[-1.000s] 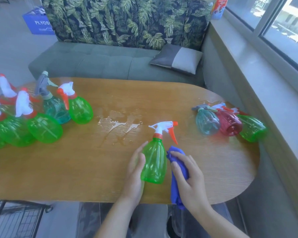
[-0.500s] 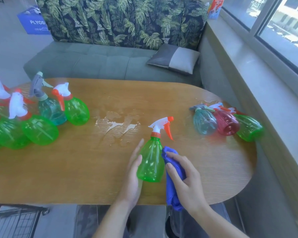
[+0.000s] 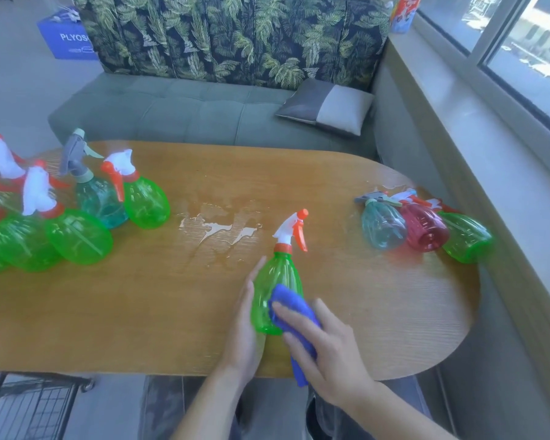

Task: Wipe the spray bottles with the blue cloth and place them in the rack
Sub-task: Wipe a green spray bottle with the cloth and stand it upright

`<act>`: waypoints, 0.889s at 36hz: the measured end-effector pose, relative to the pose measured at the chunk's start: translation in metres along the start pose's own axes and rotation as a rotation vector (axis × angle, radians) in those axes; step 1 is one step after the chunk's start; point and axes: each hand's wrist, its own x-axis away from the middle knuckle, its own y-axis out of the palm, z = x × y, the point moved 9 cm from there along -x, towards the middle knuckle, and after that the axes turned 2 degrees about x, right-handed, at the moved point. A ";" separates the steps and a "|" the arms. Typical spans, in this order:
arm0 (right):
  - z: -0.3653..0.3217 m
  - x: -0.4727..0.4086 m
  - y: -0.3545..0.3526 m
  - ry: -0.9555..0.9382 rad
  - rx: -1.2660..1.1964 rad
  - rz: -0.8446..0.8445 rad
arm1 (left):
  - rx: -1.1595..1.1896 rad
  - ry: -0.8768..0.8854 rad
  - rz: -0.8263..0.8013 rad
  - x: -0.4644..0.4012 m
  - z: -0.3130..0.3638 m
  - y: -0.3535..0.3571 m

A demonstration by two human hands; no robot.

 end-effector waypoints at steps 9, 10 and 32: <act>-0.020 -0.005 -0.024 -0.212 0.231 0.033 | -0.100 0.089 0.012 0.001 -0.001 0.003; -0.018 -0.014 -0.030 -0.158 0.232 0.081 | -0.111 0.096 0.008 0.002 -0.002 0.004; -0.027 -0.030 -0.016 -0.331 0.292 -0.127 | -0.076 0.032 0.015 0.001 -0.006 0.001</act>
